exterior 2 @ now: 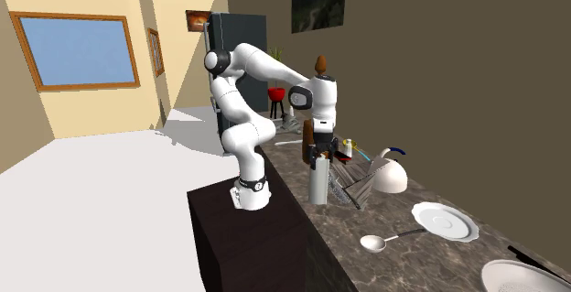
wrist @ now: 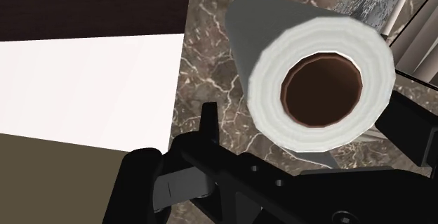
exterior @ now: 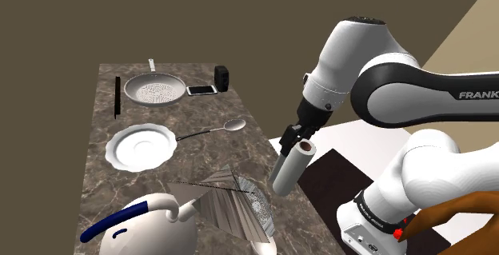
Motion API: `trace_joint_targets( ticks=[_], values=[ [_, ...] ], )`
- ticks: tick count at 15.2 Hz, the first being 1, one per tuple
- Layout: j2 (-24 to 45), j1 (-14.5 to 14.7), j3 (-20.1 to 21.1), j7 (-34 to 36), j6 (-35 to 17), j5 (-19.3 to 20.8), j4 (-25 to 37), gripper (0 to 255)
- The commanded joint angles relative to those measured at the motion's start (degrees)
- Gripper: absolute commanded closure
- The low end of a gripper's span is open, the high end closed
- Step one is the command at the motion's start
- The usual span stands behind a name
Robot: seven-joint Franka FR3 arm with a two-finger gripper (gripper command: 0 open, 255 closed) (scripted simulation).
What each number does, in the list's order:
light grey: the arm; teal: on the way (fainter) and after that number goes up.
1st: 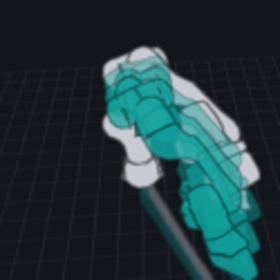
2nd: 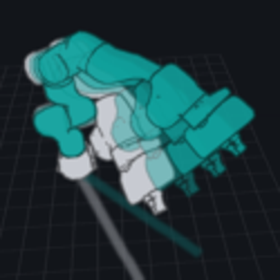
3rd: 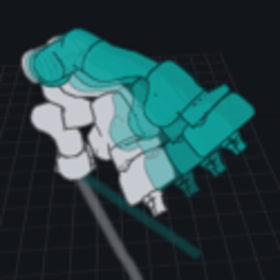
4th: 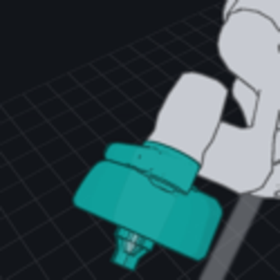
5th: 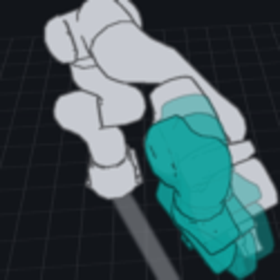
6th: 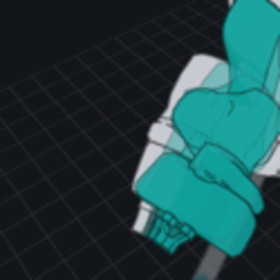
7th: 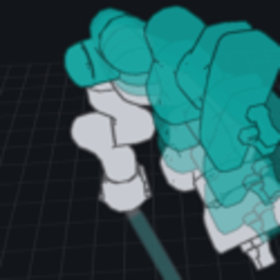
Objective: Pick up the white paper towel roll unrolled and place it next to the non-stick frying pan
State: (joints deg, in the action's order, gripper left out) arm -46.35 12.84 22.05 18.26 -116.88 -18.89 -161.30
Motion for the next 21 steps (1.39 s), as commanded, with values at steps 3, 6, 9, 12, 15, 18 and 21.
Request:
trace_joint_targets(
  ticks=[3,6,9,12,15,18,21],
  values=[
    [0.00,0.00,0.00,-0.01,-0.03,0.00,-0.02,0],
    [0.00,0.00,0.00,-0.01,-0.03,0.00,-0.02,255],
    [0.00,0.01,0.01,0.00,-0.04,-0.02,-0.03,255],
    [0.00,0.01,0.01,0.00,-0.04,-0.01,-0.04,255],
    [-0.68,-0.15,-0.47,0.07,1.81,0.45,1.15,255],
    [-1.54,-0.37,-1.15,0.19,4.49,1.11,3.00,255],
    [-2.19,-0.60,-1.80,0.31,7.07,1.75,4.94,255]
  ],
)
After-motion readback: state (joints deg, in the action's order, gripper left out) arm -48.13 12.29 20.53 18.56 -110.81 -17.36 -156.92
